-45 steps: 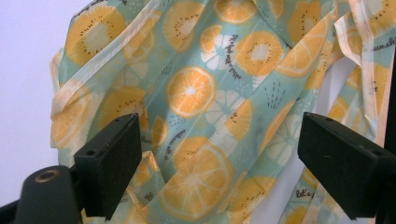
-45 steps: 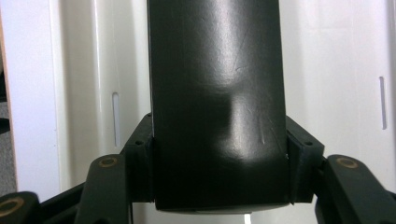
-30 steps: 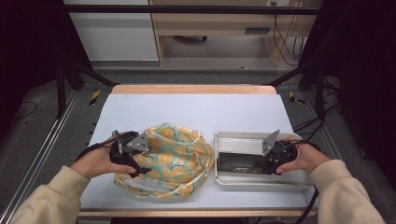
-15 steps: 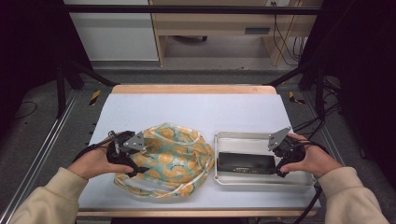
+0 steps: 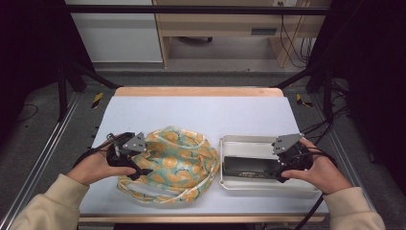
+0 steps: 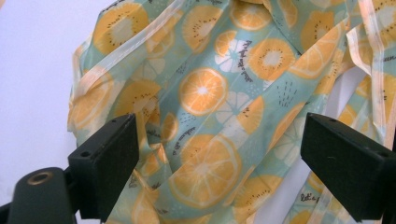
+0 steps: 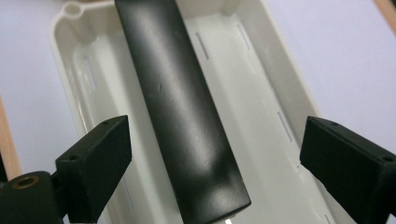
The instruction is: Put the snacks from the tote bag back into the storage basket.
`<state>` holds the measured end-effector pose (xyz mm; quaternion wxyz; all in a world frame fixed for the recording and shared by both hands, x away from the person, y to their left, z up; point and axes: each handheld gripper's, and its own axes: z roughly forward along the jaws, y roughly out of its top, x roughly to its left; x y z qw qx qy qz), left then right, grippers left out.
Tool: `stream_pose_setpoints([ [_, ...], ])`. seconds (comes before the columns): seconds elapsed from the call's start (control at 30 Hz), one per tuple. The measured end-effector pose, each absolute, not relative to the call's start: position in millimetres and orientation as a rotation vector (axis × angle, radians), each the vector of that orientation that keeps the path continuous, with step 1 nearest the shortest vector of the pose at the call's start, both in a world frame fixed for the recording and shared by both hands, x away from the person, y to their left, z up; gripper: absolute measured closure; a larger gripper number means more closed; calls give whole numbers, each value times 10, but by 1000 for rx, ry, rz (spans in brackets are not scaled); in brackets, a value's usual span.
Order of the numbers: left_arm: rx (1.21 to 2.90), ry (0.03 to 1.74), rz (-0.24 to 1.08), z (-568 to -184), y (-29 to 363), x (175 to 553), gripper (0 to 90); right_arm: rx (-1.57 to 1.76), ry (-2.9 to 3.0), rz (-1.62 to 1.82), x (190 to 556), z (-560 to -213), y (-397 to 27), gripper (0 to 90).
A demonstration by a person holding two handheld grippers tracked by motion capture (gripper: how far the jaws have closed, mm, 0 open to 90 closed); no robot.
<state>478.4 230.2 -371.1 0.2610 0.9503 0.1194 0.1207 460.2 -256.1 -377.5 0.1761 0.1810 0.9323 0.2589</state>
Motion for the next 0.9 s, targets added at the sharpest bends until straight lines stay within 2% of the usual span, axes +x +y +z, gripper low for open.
stream_pose_setpoints([
  [0.4, 2518, 379, 372, -3653, 2392, 4773, 103, 719, 2514, 790, 4631, -3735, -2524, 112],
  [0.9, 2333, 626, 491, -3597, 2574, 4828, 96, 1137, 2207, 956, 4689, -3752, -2604, 99],
])
